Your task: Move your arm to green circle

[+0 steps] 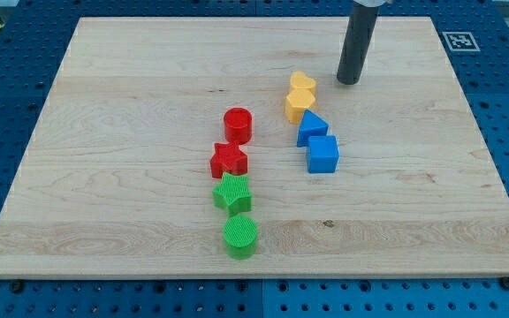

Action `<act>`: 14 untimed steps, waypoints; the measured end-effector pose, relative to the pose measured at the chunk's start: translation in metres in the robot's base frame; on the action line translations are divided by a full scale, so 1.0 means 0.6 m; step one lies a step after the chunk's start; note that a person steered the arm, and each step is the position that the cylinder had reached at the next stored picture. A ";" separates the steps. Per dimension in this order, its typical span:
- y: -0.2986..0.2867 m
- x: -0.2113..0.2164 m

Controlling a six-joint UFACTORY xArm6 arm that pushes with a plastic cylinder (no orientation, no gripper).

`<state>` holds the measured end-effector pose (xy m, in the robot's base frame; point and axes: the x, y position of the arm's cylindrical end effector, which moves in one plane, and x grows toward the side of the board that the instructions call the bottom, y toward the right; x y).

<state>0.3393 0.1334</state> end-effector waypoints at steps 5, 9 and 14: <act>0.113 0.238; -0.018 0.466; -0.185 0.465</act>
<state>0.6181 0.0224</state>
